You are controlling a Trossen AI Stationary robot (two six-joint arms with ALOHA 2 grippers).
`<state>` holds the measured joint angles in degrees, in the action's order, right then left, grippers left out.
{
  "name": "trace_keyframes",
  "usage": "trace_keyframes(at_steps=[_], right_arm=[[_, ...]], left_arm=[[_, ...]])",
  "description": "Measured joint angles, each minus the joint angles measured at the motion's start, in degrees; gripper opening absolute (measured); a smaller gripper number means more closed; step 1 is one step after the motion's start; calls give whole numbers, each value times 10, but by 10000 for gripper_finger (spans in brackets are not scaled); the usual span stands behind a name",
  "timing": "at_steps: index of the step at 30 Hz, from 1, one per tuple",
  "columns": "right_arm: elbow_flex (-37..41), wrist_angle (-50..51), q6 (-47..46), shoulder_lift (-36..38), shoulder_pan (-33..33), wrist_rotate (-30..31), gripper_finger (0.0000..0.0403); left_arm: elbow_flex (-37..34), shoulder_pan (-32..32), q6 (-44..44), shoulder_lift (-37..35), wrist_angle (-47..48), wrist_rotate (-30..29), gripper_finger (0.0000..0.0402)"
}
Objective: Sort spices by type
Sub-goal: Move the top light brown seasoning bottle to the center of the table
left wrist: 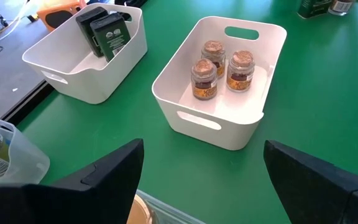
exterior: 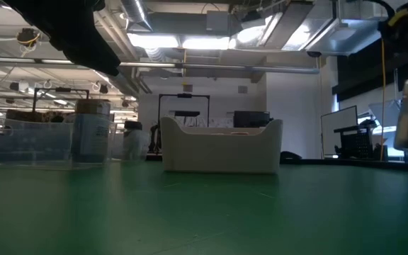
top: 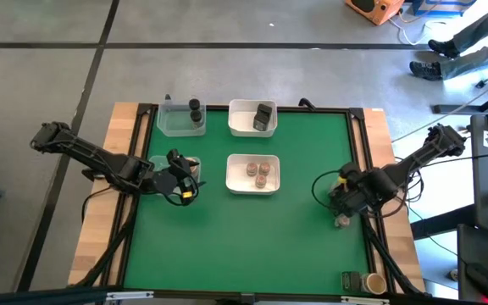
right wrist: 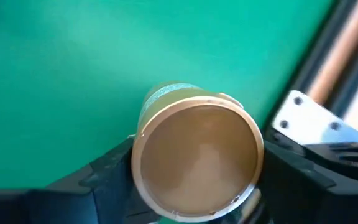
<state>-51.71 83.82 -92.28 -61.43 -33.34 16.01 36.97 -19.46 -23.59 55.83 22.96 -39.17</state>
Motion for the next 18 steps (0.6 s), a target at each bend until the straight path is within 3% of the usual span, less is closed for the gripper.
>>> trace_keyframes(at_steps=[11, 18], right_arm=[[-11, -210, 173, -6, 0, 57, 286], [-12, -384, 304, -55, 11, 58, 283]], left_arm=[[0, 0, 1, 0, 0, 0, 315], [0, 0, 0, 0, -1, 0, 315]])
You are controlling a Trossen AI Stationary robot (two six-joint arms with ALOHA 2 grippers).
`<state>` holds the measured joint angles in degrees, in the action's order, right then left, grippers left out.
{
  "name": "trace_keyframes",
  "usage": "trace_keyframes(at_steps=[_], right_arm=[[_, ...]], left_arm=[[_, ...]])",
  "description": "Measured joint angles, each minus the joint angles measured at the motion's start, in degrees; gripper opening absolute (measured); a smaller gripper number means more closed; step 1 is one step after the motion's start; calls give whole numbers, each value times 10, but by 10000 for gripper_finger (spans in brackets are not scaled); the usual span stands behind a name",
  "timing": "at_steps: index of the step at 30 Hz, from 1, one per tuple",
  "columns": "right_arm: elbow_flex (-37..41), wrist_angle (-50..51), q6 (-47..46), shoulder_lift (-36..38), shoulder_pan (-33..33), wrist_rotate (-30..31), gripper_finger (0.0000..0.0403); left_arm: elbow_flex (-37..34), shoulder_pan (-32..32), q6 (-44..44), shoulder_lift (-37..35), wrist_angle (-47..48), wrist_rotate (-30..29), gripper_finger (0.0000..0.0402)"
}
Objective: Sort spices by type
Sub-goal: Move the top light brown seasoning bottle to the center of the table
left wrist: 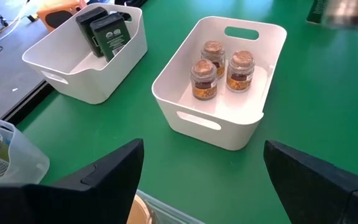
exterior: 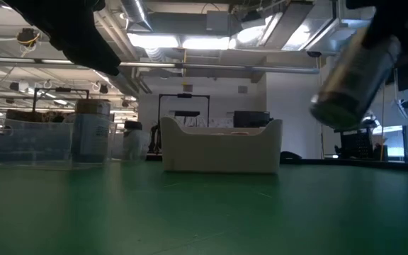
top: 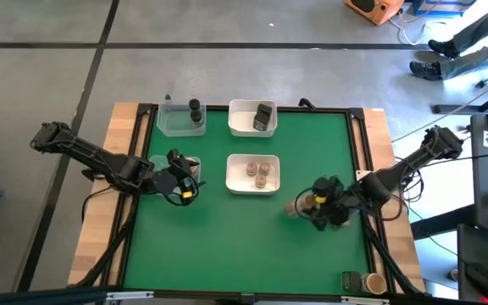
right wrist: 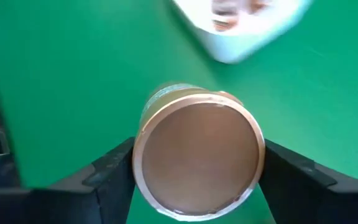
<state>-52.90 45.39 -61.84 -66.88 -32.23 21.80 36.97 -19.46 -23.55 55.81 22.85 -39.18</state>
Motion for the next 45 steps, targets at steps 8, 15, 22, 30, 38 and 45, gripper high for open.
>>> trace_keyframes(at_steps=[8, 15, 22, 30, 38, 45], right_arm=[[-50, -110, 140, -113, 40, -50, 283], [-205, -77, 273, -246, 73, -68, 283], [-343, -5, 361, -374, 101, -71, 284], [-383, 15, 401, -449, 133, -91, 285], [-385, -1, 409, -455, 143, -98, 297], [-384, -18, 425, -457, 143, -109, 332]], left_arm=[[0, 0, -2, 0, -1, 0, 315], [0, 0, -7, 0, 1, 0, 315], [0, -1, -20, 0, 1, 0, 315], [0, -15, -16, 2, -15, 1, 315], [0, -19, 2, 29, -58, 2, 315], [0, -19, 2, 65, -71, 3, 315]])
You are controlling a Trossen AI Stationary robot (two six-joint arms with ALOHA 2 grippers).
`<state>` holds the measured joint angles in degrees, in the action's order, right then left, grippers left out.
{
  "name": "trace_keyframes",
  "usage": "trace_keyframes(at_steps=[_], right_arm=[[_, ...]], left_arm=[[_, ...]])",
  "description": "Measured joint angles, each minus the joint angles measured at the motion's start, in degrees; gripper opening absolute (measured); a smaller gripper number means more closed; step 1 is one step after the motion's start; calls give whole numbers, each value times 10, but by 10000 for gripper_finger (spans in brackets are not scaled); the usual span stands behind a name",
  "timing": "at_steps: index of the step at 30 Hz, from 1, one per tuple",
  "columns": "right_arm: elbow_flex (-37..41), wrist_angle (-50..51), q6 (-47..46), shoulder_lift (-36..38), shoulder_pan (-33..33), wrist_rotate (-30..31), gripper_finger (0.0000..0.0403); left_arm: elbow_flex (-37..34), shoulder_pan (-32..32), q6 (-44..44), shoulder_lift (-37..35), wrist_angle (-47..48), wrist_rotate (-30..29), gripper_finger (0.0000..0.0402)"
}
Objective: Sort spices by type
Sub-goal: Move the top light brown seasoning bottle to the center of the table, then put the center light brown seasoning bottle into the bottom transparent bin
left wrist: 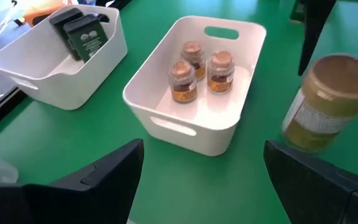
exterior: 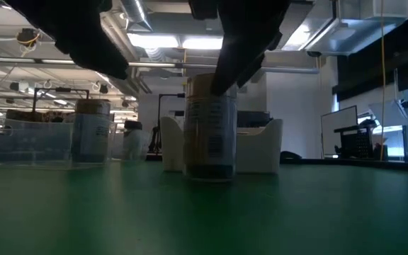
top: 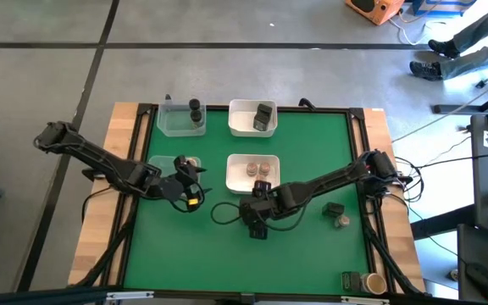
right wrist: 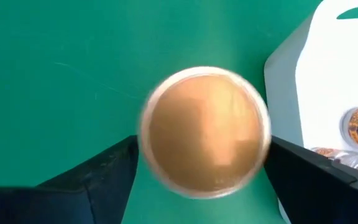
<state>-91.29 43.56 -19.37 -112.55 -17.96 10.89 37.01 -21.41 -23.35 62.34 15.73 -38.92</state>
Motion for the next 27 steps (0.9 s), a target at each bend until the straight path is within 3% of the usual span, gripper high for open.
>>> trace_keyframes(at_steps=[9, 18, 27], right_arm=[[1, 35, -6, 52, -34, 17, 339], [1, 177, -130, 83, -113, 171, 339], [63, 191, -259, 83, -161, 226, 340]], left_arm=[[0, 0, 58, 48, -153, 101, 315], [3, 1, 142, 164, -369, 175, 315], [70, 19, 167, 276, -389, 177, 315]])
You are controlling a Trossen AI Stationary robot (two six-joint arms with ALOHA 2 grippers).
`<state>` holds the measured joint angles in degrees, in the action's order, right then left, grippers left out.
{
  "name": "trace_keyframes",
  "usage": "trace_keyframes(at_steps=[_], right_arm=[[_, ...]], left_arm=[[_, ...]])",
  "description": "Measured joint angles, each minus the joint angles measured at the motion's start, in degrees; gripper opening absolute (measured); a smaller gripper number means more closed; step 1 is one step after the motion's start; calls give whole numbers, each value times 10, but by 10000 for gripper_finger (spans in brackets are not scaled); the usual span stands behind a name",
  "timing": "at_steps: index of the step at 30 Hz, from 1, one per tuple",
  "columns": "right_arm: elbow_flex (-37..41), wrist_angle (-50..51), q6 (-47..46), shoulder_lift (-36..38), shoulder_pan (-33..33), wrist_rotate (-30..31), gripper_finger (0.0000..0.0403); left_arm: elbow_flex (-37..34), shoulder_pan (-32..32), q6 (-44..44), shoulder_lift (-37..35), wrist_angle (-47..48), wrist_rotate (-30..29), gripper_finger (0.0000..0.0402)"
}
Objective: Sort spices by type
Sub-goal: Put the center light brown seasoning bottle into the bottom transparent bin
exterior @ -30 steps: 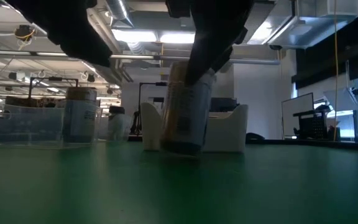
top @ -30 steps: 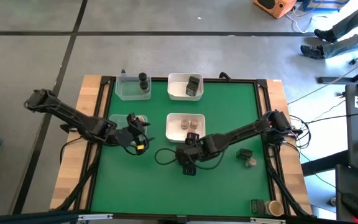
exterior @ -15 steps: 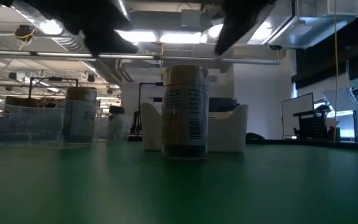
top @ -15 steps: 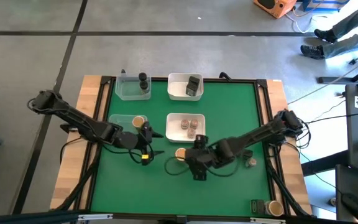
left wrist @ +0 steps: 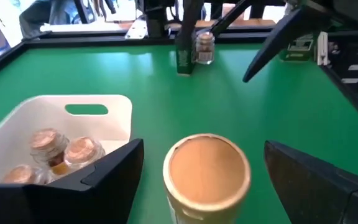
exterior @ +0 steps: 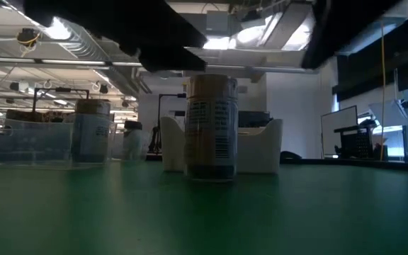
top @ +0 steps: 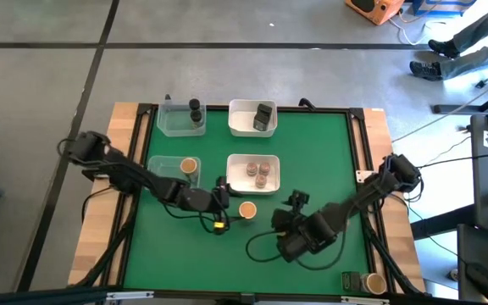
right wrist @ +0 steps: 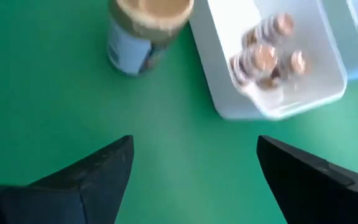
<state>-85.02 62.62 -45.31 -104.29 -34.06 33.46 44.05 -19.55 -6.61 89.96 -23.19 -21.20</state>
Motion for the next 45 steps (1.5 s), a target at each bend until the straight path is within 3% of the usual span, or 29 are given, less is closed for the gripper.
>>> trace_keyframes(at_steps=[5, 11, 29, 36, 45], right_arm=[[41, 3, -73, 0, -22, 0, 340], [72, 4, -129, 0, -36, 0, 340], [78, 0, -132, 0, -34, 21, 340], [78, 0, -132, 0, -34, 29, 340], [78, 0, -132, 0, -34, 29, 340]], left_arm=[[22, 13, -5, 39, -1, 38, 315], [27, 16, -14, 64, -7, 43, 315], [27, 23, -18, 107, -39, 46, 314], [27, 24, -2, 108, -60, 46, 260], [26, 16, -3, 89, -36, 45, 259]])
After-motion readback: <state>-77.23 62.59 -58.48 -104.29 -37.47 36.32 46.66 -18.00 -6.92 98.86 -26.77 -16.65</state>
